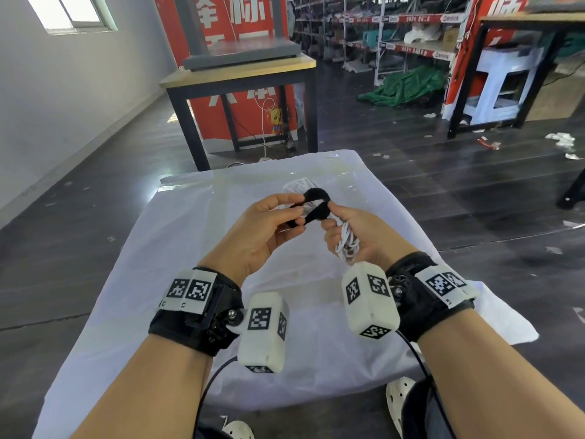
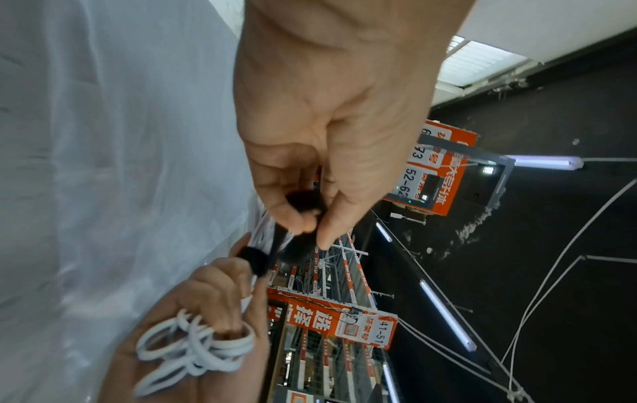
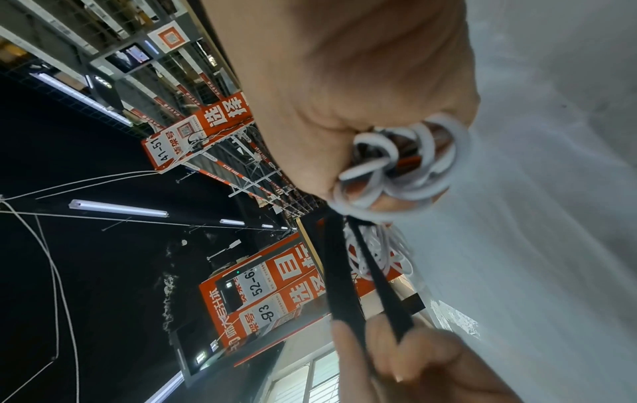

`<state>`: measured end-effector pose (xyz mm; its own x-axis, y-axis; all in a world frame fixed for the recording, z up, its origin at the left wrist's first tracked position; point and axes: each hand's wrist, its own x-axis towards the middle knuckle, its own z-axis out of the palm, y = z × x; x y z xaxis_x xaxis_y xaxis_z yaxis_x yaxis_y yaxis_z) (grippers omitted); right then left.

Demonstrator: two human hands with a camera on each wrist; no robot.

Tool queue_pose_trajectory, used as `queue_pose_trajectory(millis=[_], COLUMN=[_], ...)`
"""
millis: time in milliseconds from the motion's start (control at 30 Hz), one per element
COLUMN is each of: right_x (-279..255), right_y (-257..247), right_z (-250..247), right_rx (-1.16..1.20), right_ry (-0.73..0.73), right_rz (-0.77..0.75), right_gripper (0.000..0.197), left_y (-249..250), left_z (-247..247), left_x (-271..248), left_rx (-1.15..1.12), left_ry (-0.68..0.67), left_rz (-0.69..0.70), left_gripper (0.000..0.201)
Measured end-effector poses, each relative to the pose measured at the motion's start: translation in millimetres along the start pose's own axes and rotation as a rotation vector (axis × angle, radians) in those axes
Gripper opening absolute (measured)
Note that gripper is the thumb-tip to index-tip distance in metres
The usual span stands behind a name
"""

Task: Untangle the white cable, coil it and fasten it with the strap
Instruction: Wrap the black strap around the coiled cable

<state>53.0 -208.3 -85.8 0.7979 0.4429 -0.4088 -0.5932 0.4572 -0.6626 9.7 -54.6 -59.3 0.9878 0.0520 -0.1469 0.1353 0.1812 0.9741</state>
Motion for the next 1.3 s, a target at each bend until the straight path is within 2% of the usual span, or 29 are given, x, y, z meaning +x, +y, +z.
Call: queue_pose_trajectory(millis=[67, 167, 300, 367, 433, 500, 567, 633, 700, 833, 900, 1033, 1300], right_x=[3.9, 6.6, 5.3, 5.6, 5.5, 3.1, -0.1, -2.9, -5.4, -7.4, -8.3, -8.7, -5.5], right_y=[0.6, -2.9, -7.2, -6.3, -4.7, -3.1, -1.6, -0.3, 0.3, 2.3, 2.8, 1.9, 3.5], right_z=[-4.3, -12.0, -16.0, -15.6, -13.6, -10.0, -5.9, -1.8, 0.8, 3.8, 4.2, 4.0, 5.4], right_rx=[-0.004, -0.018, 0.029, 0.012, -0.035, -0.086, -0.149, -0.216, -0.250, -0.289, -0.282, -0.271, -0.332], right_ry=[0.053, 0.122, 0.144, 0.150, 0.159, 0.142, 0.099, 0.059, 0.022, -0.020, -0.032, -0.036, -0.025], right_rz=[-0.031, -0.081, -0.110, -0.125, -0.148, -0.164, -0.159, -0.152, -0.151, -0.148, -0.154, -0.176, -0.225], right_gripper=[0.024, 0.032, 0.029, 0.028, 0.028, 0.029, 0.033, 0.035, 0.033, 0.029, 0.029, 0.030, 0.031], left_y=[4.1, 8.4, 9.6, 6.8, 2.6, 0.1, 2.5, 4.9, 3.5, -5.6, -7.5, -7.7, -13.2], left_z=[-2.4, -9.8, -26.0, -34.3, -41.4, -45.3, -43.2, -35.1, -22.6, -6.1, -1.5, 0.1, 3.7], left_x=[-0.7, 1.6, 7.6, 10.4, 13.0, 13.1, 11.4, 9.5, 6.4, 7.0, 6.1, 3.6, 3.4], left_rx=[-0.061, -0.147, -0.151, 0.042, 0.342, 0.647, 0.778, 0.640, 0.401, 0.037, -0.064, -0.159, -0.109], left_ry=[-0.002, 0.080, 0.252, 0.317, 0.354, 0.383, 0.359, 0.224, 0.116, 0.209, 0.184, 0.030, -0.063], left_rz=[0.013, 0.045, -0.016, -0.062, -0.052, 0.040, 0.126, 0.098, -0.018, -0.082, -0.094, -0.135, -0.136], left_gripper=[0.023, 0.027, 0.015, 0.020, 0.037, 0.047, 0.041, 0.031, 0.029, 0.038, 0.034, 0.024, 0.024])
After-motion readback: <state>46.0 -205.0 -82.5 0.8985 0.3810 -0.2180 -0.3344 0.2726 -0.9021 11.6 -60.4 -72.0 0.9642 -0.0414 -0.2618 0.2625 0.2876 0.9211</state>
